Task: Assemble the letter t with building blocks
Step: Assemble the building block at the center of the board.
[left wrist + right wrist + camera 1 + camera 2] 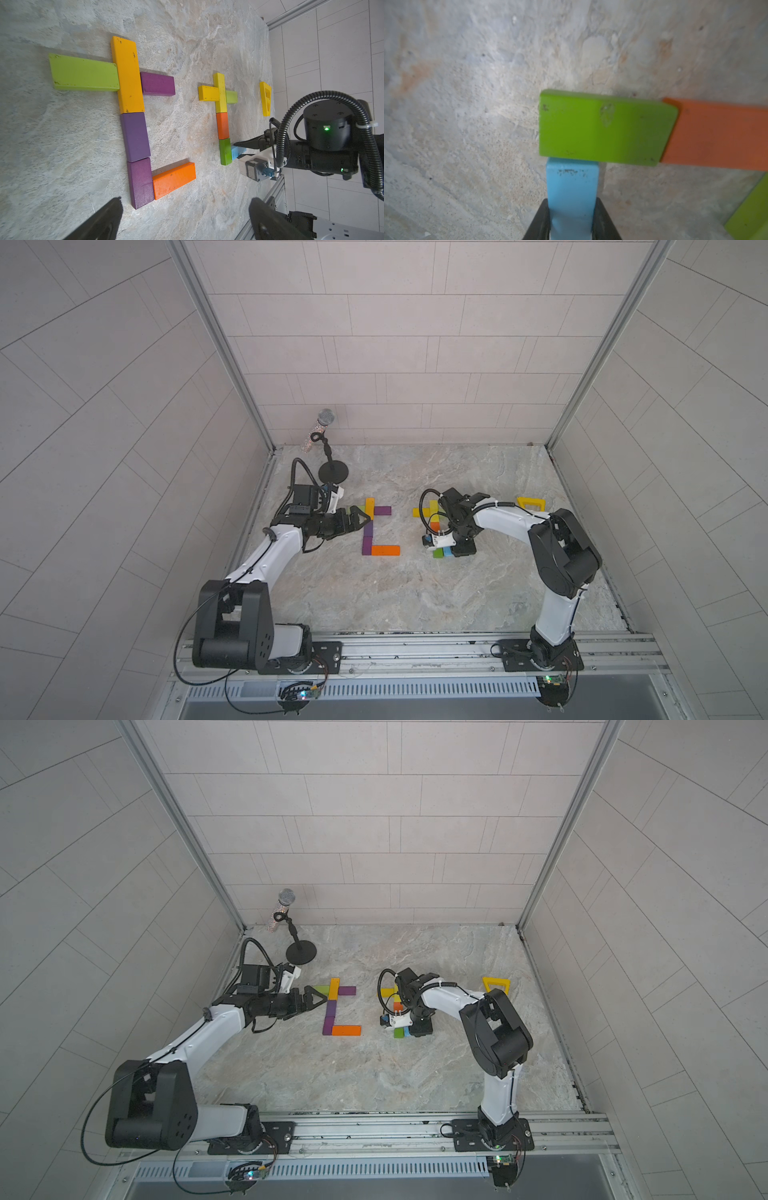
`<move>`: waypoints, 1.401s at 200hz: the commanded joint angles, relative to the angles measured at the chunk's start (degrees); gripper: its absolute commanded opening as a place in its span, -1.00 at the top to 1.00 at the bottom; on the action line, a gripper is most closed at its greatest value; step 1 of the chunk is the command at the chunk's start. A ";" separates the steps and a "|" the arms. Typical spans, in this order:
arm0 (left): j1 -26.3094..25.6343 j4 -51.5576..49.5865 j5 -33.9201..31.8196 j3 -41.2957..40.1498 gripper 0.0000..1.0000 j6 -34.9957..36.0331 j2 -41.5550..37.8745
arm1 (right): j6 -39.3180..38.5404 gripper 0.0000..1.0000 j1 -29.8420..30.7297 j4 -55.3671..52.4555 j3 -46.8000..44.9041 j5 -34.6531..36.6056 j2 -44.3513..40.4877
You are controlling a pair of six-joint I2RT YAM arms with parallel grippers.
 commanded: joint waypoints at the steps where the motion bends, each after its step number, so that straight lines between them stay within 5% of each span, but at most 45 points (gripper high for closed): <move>1: 0.44 0.47 0.45 0.65 -1.00 0.80 0.39 | 0.65 1.00 0.69 -2.00 0.49 -1.31 1.12; 102: 0.48 0.90 0.38 0.34 -1.00 0.64 0.33 | 1.76 0.94 1.11 -2.38 0.23 -1.38 1.56; 111: 0.45 0.88 0.44 0.36 -1.00 0.64 0.33 | 1.91 0.52 1.10 -2.17 0.14 -1.26 1.48; 114: 0.50 0.90 0.30 0.37 -1.00 0.64 0.31 | 1.92 -0.01 1.15 -2.10 0.06 -1.26 1.47; 116: 0.48 0.90 0.36 0.31 -1.00 0.64 0.31 | 1.92 -0.01 1.12 -2.05 0.05 -1.28 1.52; 117: 0.46 0.90 0.33 0.34 -1.00 0.64 0.31 | 1.86 -0.67 1.09 -2.04 0.05 -1.22 1.48; 120: 0.49 0.90 0.37 0.31 -1.00 0.68 0.32 | 1.94 -0.97 1.13 -1.89 0.02 -1.17 1.43; 122: 0.45 0.90 0.38 0.36 -1.00 0.65 0.31 | 1.99 -1.00 1.16 -1.80 -0.07 -1.13 1.46; 214: 0.50 -1.30 0.24 2.02 -1.00 2.43 1.28 | 11.13 -0.99 1.13 0.70 2.45 -2.02 -13.47; 280: 0.77 -6.11 -1.72 3.75 -1.00 6.28 0.23 | 21.32 -0.99 1.94 6.72 -7.55 -5.71 -20.52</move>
